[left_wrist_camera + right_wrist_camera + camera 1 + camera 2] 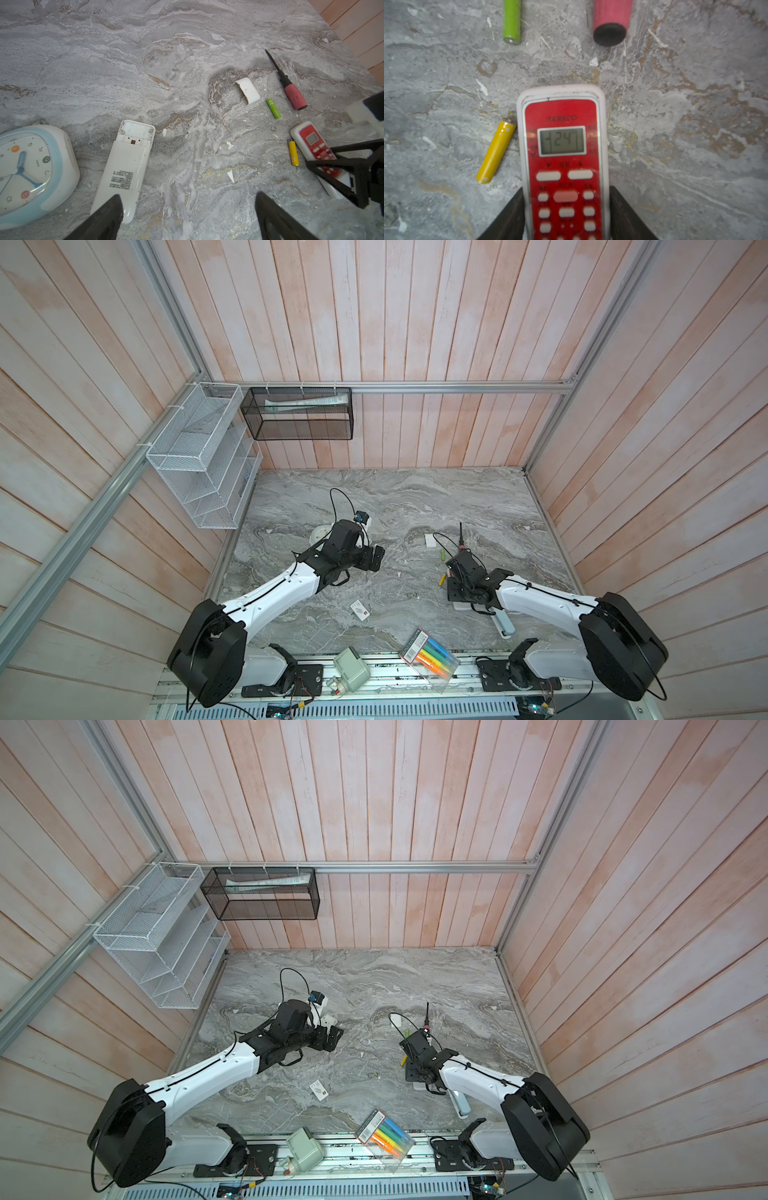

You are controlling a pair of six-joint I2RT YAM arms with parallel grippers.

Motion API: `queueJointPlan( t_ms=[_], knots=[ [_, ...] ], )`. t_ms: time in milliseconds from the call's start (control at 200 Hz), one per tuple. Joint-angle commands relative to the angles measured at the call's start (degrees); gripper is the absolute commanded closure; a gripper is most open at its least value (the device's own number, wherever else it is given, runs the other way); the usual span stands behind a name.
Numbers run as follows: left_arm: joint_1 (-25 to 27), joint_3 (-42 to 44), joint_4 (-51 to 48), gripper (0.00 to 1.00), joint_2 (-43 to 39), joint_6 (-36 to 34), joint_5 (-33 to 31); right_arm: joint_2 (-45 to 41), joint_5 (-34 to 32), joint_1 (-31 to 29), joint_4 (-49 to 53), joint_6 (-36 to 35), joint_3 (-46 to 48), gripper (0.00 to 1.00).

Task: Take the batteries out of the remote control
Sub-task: 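Grasp the red-faced remote control with the right gripper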

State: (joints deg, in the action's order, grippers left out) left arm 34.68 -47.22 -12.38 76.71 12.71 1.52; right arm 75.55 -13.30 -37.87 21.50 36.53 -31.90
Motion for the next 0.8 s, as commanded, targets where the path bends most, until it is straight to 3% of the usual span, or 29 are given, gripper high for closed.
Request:
queueJointPlan(
  t_ms=[0, 475, 795],
  knots=[
    [0.30, 0.55, 0.83, 0.00, -1.25, 0.10, 0.50, 1.19, -0.60, -0.54, 2.56, 1.52, 0.28, 0.47],
    [0.30, -0.02, 2.10, 0.00, -0.17, 0.99, 2.21, -7.43, 0.16, -0.63, 2.87, -1.56, -0.43, 0.59],
    [0.30, -1.60, 4.58, 0.00, -0.07, 3.64, 8.76, -13.14, 6.95, -0.98, -5.06, -11.83, -2.95, 0.64]
  ],
)
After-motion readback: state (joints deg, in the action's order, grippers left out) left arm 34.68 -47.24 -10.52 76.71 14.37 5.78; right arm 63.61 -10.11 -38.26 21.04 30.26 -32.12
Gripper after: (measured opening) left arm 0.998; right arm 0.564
